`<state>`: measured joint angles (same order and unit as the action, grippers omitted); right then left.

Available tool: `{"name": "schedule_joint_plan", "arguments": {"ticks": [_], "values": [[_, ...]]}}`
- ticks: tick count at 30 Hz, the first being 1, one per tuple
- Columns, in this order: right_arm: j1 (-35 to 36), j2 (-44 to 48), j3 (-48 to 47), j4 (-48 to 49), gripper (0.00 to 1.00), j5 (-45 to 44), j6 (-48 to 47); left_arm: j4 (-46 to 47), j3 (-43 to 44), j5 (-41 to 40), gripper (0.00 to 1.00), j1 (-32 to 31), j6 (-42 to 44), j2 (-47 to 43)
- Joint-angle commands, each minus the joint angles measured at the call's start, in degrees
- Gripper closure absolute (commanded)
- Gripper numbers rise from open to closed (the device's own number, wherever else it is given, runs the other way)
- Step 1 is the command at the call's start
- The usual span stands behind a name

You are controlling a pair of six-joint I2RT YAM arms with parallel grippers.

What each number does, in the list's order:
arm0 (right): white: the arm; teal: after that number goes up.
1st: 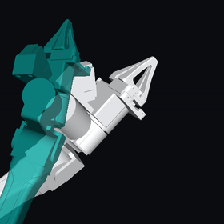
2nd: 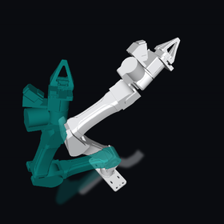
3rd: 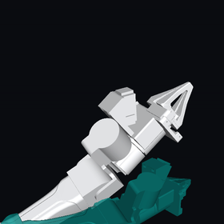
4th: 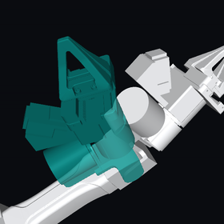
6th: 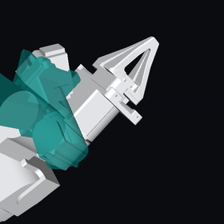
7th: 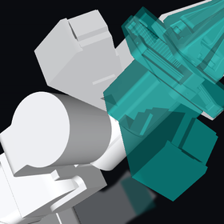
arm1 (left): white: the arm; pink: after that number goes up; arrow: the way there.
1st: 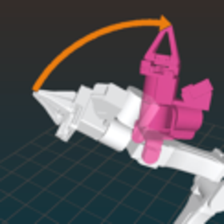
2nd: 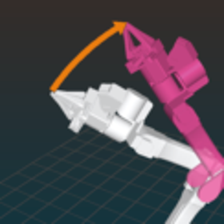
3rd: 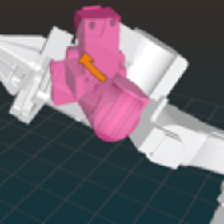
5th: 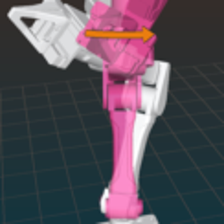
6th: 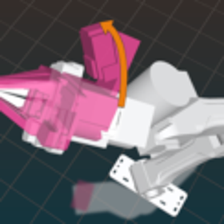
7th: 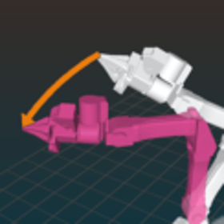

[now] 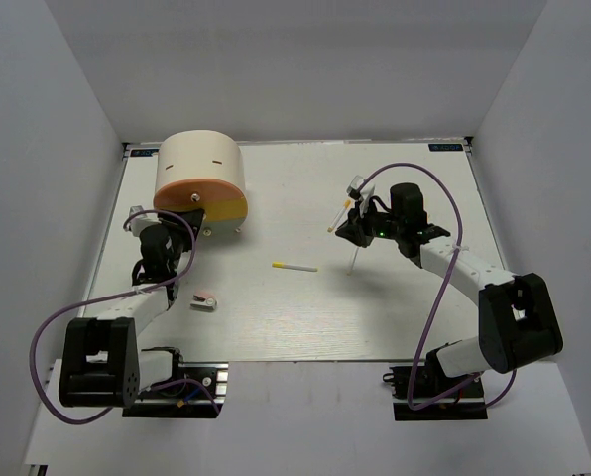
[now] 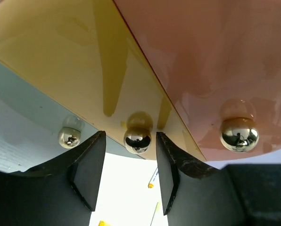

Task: Sort the stationery into containers
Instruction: Open the drawer

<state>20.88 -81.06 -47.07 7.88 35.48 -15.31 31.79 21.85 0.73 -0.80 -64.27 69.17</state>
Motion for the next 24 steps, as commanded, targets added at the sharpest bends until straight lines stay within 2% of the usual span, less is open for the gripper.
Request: {"name": "schedule_joint_plan", "arguments": {"ticks": [1,12,15,18,21,22,24], "values": [[-0.5,1.4,0.0,2.1,0.79,0.3,-0.7,3.6,-0.1,1.9,0.43,0.4,-0.3,0.5],[-0.6,1.5,0.1,2.1,0.79,0.5,-0.9,9.7,-1.9,3.1,0.59,1.0,-2.6,3.7],[-0.9,1.4,0.1,1.9,0.79,0.5,-1.1,9.7,-2.5,3.7,0.7,1.0,-2.6,3.7],[-0.8,1.5,0.1,1.8,0.78,0.5,-1.6,9.7,-3.8,3.7,0.74,1.0,-2.6,1.9],[-0.8,1.3,0.2,1.2,0.64,1.0,-2.4,7.4,-5.3,4.2,0.77,1.0,-2.6,-1.4],[-0.9,1.3,0.1,1.0,0.48,2.0,-2.5,6.7,-6.7,4.2,0.77,1.0,-2.6,-2.4],[-0.8,1.2,0.3,1.0,0.21,2.8,-2.4,4.7,-8.0,4.8,0.79,1.0,-2.6,-4.6]]}}
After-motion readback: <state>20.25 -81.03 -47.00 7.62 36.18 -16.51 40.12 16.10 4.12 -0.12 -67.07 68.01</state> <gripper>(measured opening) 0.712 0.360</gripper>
